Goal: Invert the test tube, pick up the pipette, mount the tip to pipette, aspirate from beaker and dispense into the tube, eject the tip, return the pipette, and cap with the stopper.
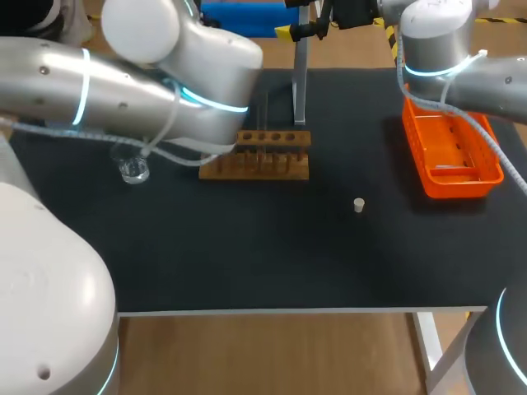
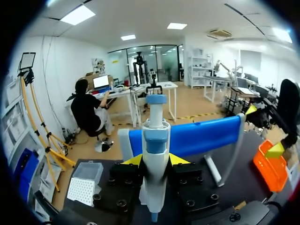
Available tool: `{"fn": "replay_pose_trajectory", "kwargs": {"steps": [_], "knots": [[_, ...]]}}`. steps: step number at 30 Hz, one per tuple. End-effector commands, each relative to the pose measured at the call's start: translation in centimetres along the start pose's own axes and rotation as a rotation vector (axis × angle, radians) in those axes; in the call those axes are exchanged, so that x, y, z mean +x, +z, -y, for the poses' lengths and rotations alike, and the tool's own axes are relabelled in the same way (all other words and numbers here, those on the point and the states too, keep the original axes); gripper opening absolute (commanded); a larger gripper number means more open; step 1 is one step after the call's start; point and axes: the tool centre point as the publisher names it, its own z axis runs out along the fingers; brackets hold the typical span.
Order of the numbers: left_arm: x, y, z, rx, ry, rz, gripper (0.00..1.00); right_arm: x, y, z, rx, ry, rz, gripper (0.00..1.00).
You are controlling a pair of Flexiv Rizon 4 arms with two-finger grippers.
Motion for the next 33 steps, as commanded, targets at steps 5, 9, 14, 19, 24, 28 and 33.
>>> {"fn": "replay_pose_trajectory", "kwargs": {"steps": [5, 9, 14, 19, 24, 28, 33], "knots": [[-0.1, 1.6, 1.5, -0.01, -0.017, 0.051, 0.0, -0.1, -0.1, 0.0, 0.003, 0.001, -0.004, 1.0], [0.0, 2.4, 1.8, -0.033, -0.024, 0.075, 0.0, -0.1, -0.1, 0.0, 0.003, 0.001, -0.004, 1.0], [0.1, 3.3, 1.7, -0.059, -0.027, 0.091, 0.0, -0.1, -0.1, 0.0, 0.003, 0.001, -0.004, 1.0], [0.2, 4.0, 1.8, -0.07, -0.03, 0.098, 0.0, -0.1, -0.1, 0.0, 0.003, 0.001, -0.004, 1.0], [0.4, 4.5, 1.6, -0.088, -0.021, 0.102, 0.0, -0.1, -0.1, 0.0, 0.003, 0.001, -0.004, 1.0], [0.4, 4.9, 1.2, -0.104, -0.023, 0.104, 0.0, -0.1, -0.1, 0.0, 0.003, 0.001, -0.004, 1.0], [0.5, 5.3, 0.7, -0.121, -0.02, 0.112, 0.0, -0.1, -0.1, 0.0, 0.003, 0.001, -0.004, 1.0]]}}
